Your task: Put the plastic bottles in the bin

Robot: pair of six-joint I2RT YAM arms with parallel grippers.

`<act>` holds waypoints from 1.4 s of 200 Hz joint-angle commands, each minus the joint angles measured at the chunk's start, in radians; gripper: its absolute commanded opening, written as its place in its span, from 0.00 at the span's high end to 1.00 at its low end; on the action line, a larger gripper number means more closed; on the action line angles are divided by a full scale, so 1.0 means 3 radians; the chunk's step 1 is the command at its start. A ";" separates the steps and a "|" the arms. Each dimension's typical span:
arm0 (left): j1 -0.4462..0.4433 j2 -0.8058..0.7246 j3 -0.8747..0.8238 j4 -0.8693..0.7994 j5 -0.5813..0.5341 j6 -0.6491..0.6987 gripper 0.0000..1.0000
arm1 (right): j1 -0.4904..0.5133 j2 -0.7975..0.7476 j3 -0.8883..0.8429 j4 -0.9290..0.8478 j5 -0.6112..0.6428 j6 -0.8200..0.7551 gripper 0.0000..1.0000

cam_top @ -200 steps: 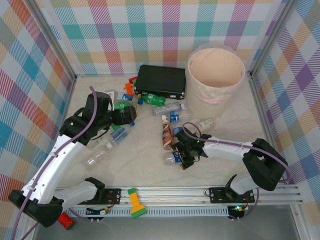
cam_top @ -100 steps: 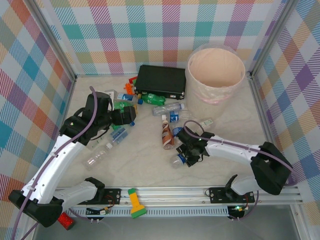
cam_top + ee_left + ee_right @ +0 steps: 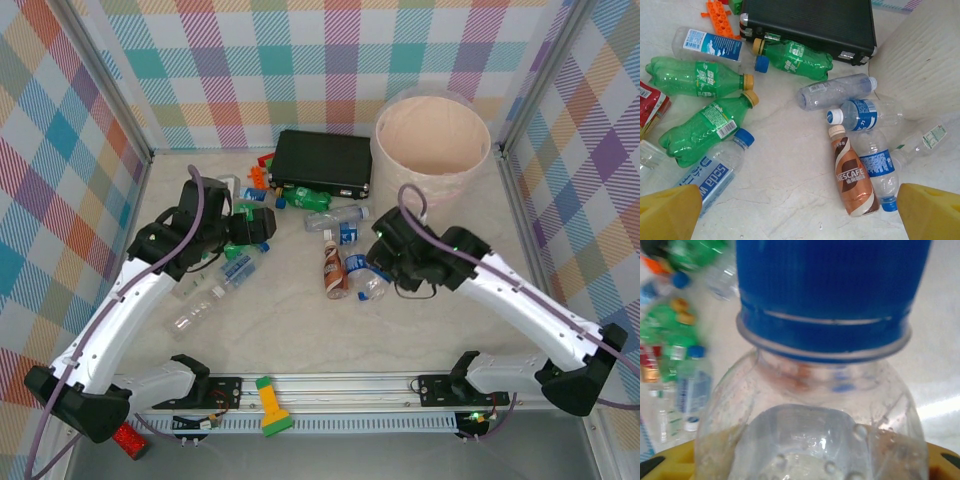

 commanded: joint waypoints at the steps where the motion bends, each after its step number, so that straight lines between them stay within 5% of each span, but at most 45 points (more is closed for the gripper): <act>1: -0.0013 0.0054 0.0143 0.0146 0.0025 0.0056 0.00 | -0.0063 0.0194 0.0722 -0.0673 0.0459 -0.0865 0.48; 54: -0.0013 0.0143 0.0283 0.0227 0.0127 0.0064 0.00 | -0.1031 0.0709 0.1996 -0.0699 -0.0239 -0.2064 0.48; 131: -0.0010 0.0121 0.0343 0.0209 0.0117 0.0035 0.01 | -0.1713 0.1741 0.3565 -0.0857 -0.0202 -0.3106 0.47; 173: -0.0009 0.0074 0.0311 0.0188 0.0091 0.0002 0.01 | -0.1910 0.2020 0.3594 -0.0660 0.0223 -0.3576 0.46; 280: -0.0013 0.0081 0.0263 0.0245 0.0147 -0.0022 0.00 | -0.2389 0.2534 0.3767 -0.0655 -0.0035 -0.3799 0.45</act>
